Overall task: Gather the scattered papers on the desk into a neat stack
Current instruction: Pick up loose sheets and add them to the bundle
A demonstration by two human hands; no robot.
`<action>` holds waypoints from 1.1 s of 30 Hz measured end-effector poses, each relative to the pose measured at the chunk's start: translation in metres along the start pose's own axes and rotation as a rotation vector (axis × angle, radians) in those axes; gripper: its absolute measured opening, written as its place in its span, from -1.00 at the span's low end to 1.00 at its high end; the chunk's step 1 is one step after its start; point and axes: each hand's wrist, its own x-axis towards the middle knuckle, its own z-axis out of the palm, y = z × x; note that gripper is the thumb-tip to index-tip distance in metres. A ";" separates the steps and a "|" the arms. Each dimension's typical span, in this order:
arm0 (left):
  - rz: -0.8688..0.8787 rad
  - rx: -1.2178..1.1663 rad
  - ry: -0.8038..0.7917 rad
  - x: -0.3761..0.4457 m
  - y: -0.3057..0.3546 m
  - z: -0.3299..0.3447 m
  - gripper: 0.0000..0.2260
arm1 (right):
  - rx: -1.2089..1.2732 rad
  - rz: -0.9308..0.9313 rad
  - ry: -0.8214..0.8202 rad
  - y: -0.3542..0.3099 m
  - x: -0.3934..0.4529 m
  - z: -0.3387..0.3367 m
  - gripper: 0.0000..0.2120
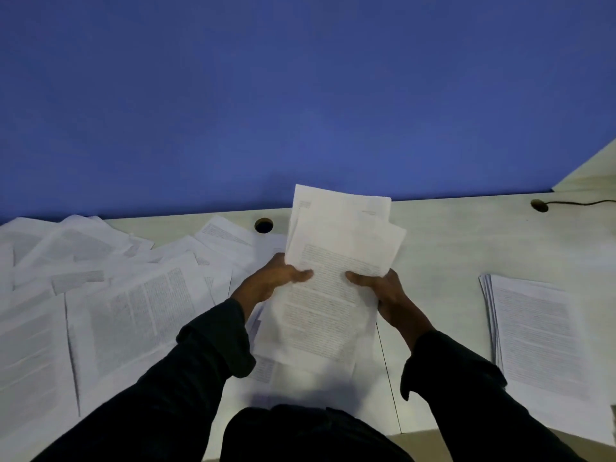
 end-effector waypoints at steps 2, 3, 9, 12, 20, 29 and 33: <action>-0.013 -0.207 0.273 -0.004 -0.004 -0.007 -0.57 | 0.038 0.062 0.025 0.005 -0.007 -0.007 -0.62; -0.008 -0.327 0.375 -0.006 -0.007 -0.010 -0.57 | 0.054 0.110 0.019 0.011 -0.012 -0.012 -0.62; -0.037 -0.720 0.549 -0.018 -0.030 0.012 -0.56 | 0.260 0.175 -0.170 0.054 -0.037 0.003 -0.54; -0.095 -0.769 0.494 -0.025 -0.042 0.027 -0.61 | 0.314 0.104 -0.116 0.056 -0.031 0.016 -0.51; -0.080 -0.756 0.273 -0.073 -0.002 -0.040 -0.75 | 0.142 0.085 0.006 0.050 -0.039 -0.010 -0.62; -0.225 -0.215 0.121 -0.089 0.047 -0.083 -0.54 | 0.096 0.167 -0.260 0.036 -0.034 -0.008 -0.52; -0.224 0.059 -0.045 -0.072 0.044 -0.065 -0.50 | 0.124 0.133 -0.272 0.037 -0.030 0.008 -0.51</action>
